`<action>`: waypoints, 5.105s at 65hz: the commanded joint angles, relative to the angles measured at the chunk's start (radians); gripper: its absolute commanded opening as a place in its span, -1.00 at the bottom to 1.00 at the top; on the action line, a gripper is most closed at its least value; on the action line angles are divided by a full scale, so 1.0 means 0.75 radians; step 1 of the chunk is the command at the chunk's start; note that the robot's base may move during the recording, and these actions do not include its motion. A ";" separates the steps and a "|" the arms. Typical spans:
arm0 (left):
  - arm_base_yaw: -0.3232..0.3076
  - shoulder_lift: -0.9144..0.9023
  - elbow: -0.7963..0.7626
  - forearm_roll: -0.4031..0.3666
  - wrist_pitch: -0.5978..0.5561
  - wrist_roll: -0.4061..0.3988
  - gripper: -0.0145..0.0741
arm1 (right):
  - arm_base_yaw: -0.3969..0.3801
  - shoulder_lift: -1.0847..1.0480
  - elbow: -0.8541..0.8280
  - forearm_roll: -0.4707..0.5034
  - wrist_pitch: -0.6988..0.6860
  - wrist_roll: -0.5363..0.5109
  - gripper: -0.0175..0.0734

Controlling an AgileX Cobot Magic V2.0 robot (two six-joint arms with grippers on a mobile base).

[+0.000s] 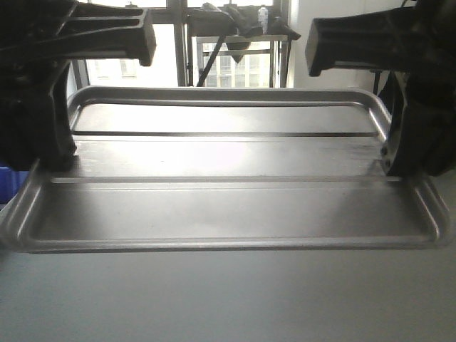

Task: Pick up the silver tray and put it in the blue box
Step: 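Hold the tray in both grippers while the base drives to the crates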

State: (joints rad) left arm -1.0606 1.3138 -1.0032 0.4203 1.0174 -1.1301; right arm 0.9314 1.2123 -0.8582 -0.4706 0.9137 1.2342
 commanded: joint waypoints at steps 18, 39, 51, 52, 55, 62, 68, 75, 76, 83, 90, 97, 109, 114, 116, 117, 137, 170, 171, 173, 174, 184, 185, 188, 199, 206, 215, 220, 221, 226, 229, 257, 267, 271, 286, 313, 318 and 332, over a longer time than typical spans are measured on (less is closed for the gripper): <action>-0.012 -0.037 -0.036 0.026 -0.037 -0.013 -0.70 | 0.006 -0.035 -0.039 -0.067 -0.054 -0.012 -0.47; -0.012 -0.037 -0.036 0.028 -0.037 -0.013 -0.70 | 0.006 -0.035 -0.039 -0.067 -0.054 -0.012 -0.47; -0.012 -0.037 -0.036 0.028 -0.037 -0.013 -0.70 | 0.006 -0.035 -0.039 -0.067 -0.054 -0.012 -0.47; -0.012 -0.037 -0.036 0.028 -0.037 -0.013 -0.70 | 0.006 -0.035 -0.039 -0.067 -0.054 -0.012 -0.47; -0.012 -0.037 -0.036 0.028 -0.037 -0.013 -0.70 | 0.006 -0.035 -0.039 -0.067 -0.054 -0.012 -0.47; -0.012 -0.037 -0.036 0.026 -0.037 -0.013 -0.70 | 0.006 -0.035 -0.039 -0.067 -0.054 -0.012 -0.47; -0.012 -0.037 -0.036 0.026 -0.037 -0.013 -0.70 | 0.006 -0.035 -0.039 -0.067 -0.054 -0.012 -0.47; -0.012 -0.037 -0.036 0.026 -0.037 -0.013 -0.70 | 0.006 -0.035 -0.039 -0.067 -0.054 -0.012 -0.47; -0.012 -0.037 -0.036 0.026 -0.037 -0.013 -0.70 | 0.006 -0.035 -0.039 -0.067 -0.054 -0.012 -0.47; -0.012 -0.037 -0.036 0.026 -0.037 -0.013 -0.70 | 0.006 -0.035 -0.039 -0.067 -0.054 -0.012 -0.47; -0.012 -0.037 -0.036 0.026 -0.037 -0.013 -0.70 | 0.006 -0.035 -0.039 -0.067 -0.054 -0.012 -0.47; -0.012 -0.037 -0.036 0.026 -0.037 -0.013 -0.70 | 0.006 -0.035 -0.039 -0.067 -0.054 -0.012 -0.47; -0.012 -0.037 -0.036 0.028 -0.037 -0.013 -0.70 | 0.006 -0.035 -0.039 -0.067 -0.054 -0.012 -0.47; -0.012 -0.037 -0.036 0.028 -0.037 -0.013 -0.70 | 0.006 -0.035 -0.039 -0.067 -0.054 -0.012 -0.47; -0.012 -0.037 -0.036 0.028 -0.037 -0.013 -0.70 | 0.006 -0.035 -0.039 -0.067 -0.054 -0.012 -0.47; -0.012 -0.037 -0.036 0.028 -0.037 -0.013 -0.70 | 0.006 -0.035 -0.039 -0.067 -0.054 -0.012 -0.47; -0.012 -0.037 -0.036 0.028 -0.037 -0.013 -0.70 | 0.006 -0.035 -0.039 -0.067 -0.054 -0.012 -0.47; -0.012 -0.037 -0.036 0.028 -0.037 -0.013 -0.70 | 0.006 -0.035 -0.039 -0.067 -0.054 -0.012 -0.47; -0.012 -0.037 -0.036 0.028 -0.037 -0.013 -0.70 | 0.006 -0.035 -0.039 -0.067 -0.054 -0.012 -0.47; -0.012 -0.037 -0.036 0.028 -0.037 -0.013 -0.70 | 0.006 -0.035 -0.039 -0.067 -0.054 -0.012 -0.47; -0.012 -0.037 -0.036 0.028 -0.037 -0.013 -0.70 | 0.006 -0.035 -0.039 -0.067 -0.054 -0.012 -0.47; -0.012 -0.037 -0.036 0.028 -0.037 -0.013 -0.70 | 0.006 -0.035 -0.039 -0.067 -0.054 -0.012 -0.47; -0.012 -0.037 -0.036 0.028 -0.037 -0.013 -0.70 | 0.006 -0.035 -0.039 -0.067 -0.054 -0.012 -0.47; -0.012 -0.037 -0.036 0.028 -0.037 -0.013 -0.70 | 0.006 -0.035 -0.039 -0.067 -0.054 -0.012 -0.47; -0.012 -0.037 -0.036 0.028 -0.037 -0.013 -0.70 | 0.006 -0.035 -0.039 -0.067 -0.054 -0.012 -0.47; -0.012 -0.037 -0.036 0.028 -0.037 -0.013 -0.70 | 0.006 -0.035 -0.039 -0.067 -0.054 -0.012 -0.47; -0.012 -0.037 -0.036 0.028 -0.037 -0.013 -0.70 | 0.006 -0.035 -0.039 -0.067 -0.054 -0.012 -0.47; -0.012 -0.037 -0.036 0.028 -0.037 -0.013 -0.70 | 0.006 -0.035 -0.039 -0.067 -0.054 -0.012 -0.47; -0.012 -0.037 -0.036 0.028 -0.037 -0.013 -0.70 | 0.006 -0.035 -0.039 -0.067 -0.054 -0.012 -0.47; -0.012 -0.037 -0.036 0.028 -0.037 -0.013 -0.70 | 0.006 -0.035 -0.039 -0.067 -0.054 -0.012 -0.47; -0.012 -0.037 -0.036 0.028 -0.037 -0.013 -0.70 | 0.006 -0.035 -0.039 -0.067 -0.054 -0.012 -0.47; -0.012 -0.037 -0.036 0.028 -0.037 -0.013 -0.70 | 0.006 -0.035 -0.039 -0.067 -0.054 -0.012 -0.47; -0.012 -0.037 -0.036 0.028 -0.037 -0.013 -0.70 | 0.006 -0.035 -0.039 -0.067 -0.054 -0.012 -0.47; -0.012 -0.037 -0.036 0.028 -0.037 -0.013 -0.70 | 0.006 -0.035 -0.039 -0.067 -0.054 -0.012 -0.47; -0.012 -0.037 -0.036 0.028 -0.037 -0.013 -0.70 | 0.006 -0.035 -0.039 -0.067 -0.053 -0.012 -0.47; -0.012 -0.037 -0.036 0.028 -0.037 -0.013 -0.70 | 0.006 -0.035 -0.039 -0.067 -0.053 -0.012 -0.47; -0.012 -0.037 -0.036 0.028 -0.037 -0.013 -0.70 | 0.006 -0.035 -0.039 -0.067 -0.053 -0.012 -0.47; -0.012 -0.037 -0.036 0.028 -0.037 -0.013 -0.70 | 0.006 -0.035 -0.039 -0.067 -0.053 -0.012 -0.47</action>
State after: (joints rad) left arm -1.0606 1.3138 -1.0032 0.4221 1.0157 -1.1301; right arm 0.9314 1.2123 -0.8582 -0.4729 0.9150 1.2342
